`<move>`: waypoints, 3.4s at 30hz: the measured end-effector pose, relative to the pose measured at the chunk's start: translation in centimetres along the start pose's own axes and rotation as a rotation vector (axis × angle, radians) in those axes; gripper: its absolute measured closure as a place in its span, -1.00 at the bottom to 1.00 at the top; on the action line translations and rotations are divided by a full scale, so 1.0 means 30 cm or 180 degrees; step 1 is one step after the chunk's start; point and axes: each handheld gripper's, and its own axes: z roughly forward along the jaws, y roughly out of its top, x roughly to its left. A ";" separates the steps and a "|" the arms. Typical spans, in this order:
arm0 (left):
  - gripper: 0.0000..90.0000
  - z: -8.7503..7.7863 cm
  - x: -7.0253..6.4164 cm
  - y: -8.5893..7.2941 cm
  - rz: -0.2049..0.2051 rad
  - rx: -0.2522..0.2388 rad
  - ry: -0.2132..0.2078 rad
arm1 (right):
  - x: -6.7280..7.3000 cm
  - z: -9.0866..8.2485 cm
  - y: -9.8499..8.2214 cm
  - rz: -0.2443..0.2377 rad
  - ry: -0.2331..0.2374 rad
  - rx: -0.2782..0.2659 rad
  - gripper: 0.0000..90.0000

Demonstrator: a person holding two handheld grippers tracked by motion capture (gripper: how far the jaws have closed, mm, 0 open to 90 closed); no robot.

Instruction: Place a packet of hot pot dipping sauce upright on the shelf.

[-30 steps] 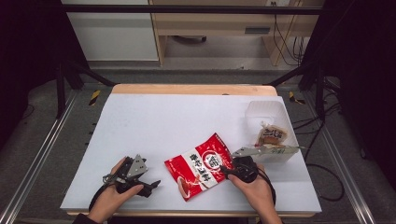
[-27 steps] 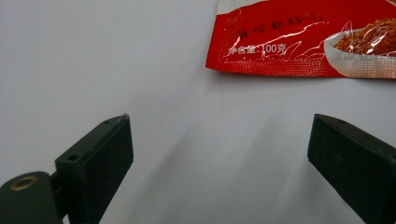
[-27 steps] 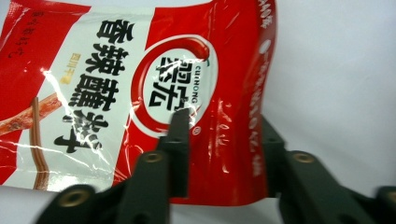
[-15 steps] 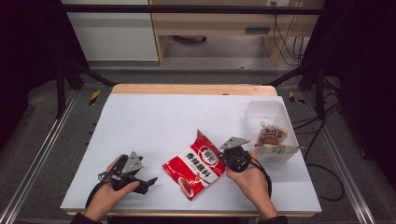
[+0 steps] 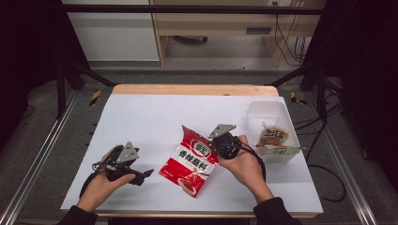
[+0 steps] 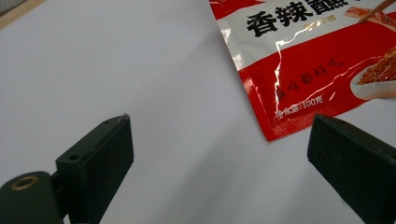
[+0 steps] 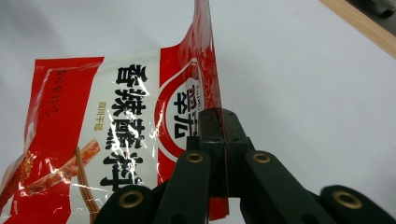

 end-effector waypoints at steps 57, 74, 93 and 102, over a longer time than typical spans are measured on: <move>-0.49 -0.137 0.103 0.321 0.0438 -0.0234 0.0050 | 0.105 -0.099 0.217 -0.0994 0.0225 -0.0537 1.00; -0.21 -0.100 0.107 0.362 0.0454 -0.0225 -0.0030 | 0.128 -0.124 0.263 -0.1182 0.0253 -0.0579 1.00; 0.99 -0.109 0.093 0.385 0.0554 -0.0082 -0.0211 | 0.109 -0.137 0.263 -0.1175 0.0284 -0.0474 1.00; 1.00 -0.132 0.073 0.414 0.0677 -0.0152 -0.0148 | 0.079 -0.160 0.281 -0.1156 0.0343 -0.0298 0.87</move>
